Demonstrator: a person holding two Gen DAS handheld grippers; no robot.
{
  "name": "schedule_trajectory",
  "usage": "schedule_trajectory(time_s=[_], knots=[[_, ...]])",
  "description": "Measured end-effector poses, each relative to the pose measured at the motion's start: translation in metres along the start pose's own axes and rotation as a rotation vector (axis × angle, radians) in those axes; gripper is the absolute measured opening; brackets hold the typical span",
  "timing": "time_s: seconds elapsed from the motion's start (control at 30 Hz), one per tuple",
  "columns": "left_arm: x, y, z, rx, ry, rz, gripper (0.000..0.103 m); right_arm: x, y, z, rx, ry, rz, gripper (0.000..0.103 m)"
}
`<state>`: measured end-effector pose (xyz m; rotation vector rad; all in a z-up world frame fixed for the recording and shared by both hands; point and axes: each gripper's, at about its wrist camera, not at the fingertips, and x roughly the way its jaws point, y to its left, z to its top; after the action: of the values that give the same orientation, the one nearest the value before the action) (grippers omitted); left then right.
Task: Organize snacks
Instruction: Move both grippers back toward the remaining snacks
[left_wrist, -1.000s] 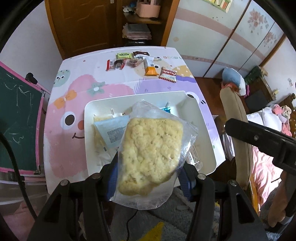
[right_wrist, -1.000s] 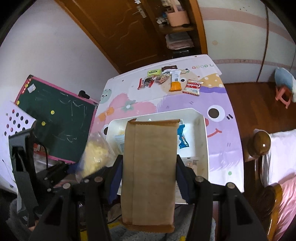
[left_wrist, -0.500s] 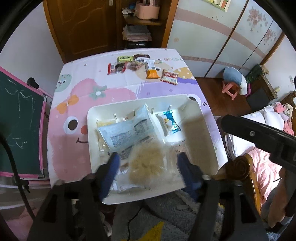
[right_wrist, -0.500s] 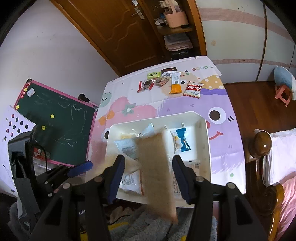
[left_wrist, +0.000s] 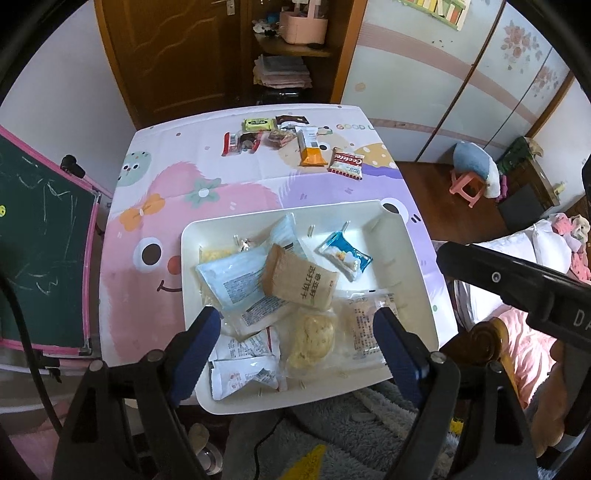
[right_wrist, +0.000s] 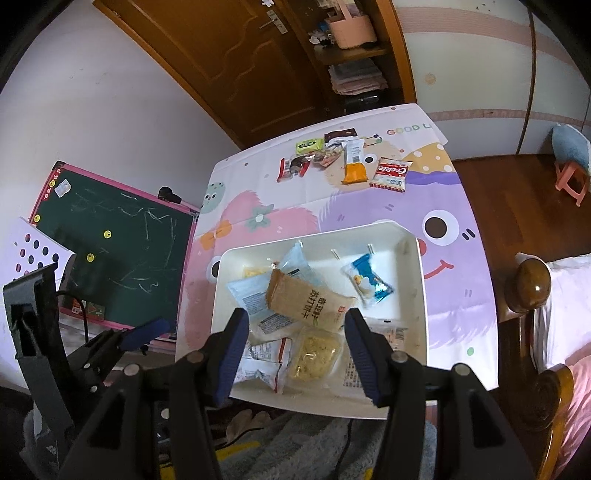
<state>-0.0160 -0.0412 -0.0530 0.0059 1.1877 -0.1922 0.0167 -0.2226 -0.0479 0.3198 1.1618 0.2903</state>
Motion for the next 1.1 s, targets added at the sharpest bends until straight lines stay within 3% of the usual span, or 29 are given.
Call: schedule_trajectory(time_s=[0.57, 0.87, 1.1], knots=[[0.013, -0.035, 0.021, 0.098, 0.025, -0.002, 0.084, -0.012, -0.029, -0.001, 0.076, -0.027, -0.015, 0.054], [0.02, -0.065, 0.042, 0.196, 0.023, -0.006, 0.084, -0.022, -0.06, 0.001, 0.168, -0.071, -0.024, 0.054], [0.03, -0.071, 0.066, 0.202, 0.034, -0.009, 0.084, -0.02, -0.076, 0.007, 0.215, -0.082, -0.037, 0.054]])
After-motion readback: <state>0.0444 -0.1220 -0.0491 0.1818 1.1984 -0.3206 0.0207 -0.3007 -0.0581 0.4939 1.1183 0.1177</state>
